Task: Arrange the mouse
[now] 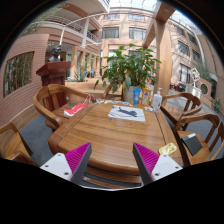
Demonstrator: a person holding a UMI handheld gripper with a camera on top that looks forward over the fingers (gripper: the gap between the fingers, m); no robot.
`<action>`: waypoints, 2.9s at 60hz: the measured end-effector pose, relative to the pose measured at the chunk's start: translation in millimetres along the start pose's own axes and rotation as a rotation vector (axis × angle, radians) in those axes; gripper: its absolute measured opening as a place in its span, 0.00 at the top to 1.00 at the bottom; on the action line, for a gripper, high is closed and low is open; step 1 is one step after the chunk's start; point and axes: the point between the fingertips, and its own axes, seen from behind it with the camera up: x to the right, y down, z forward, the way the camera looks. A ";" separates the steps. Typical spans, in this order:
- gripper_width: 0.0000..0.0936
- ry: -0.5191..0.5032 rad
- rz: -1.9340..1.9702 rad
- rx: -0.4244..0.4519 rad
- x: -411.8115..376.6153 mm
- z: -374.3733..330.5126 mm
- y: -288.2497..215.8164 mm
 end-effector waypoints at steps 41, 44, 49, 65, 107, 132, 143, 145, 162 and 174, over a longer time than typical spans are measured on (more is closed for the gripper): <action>0.09 0.288 0.169 -0.151 205.3 83.4 112.9; 0.09 0.307 0.179 -0.144 218.9 92.8 111.2; 0.09 0.330 0.199 -0.147 234.9 106.8 110.9; 0.10 0.348 0.211 -0.145 262.2 149.5 96.1; 0.63 0.268 0.164 -0.144 245.6 188.3 76.4; 0.63 0.354 0.125 0.134 277.6 179.8 -119.3; 0.63 0.292 0.072 0.239 245.2 253.5 -223.5; 0.63 0.276 0.061 0.230 237.4 274.4 -230.9; 0.63 0.163 0.031 0.007 159.4 444.2 -161.0; 0.57 0.133 0.079 -0.117 135.0 485.9 -105.5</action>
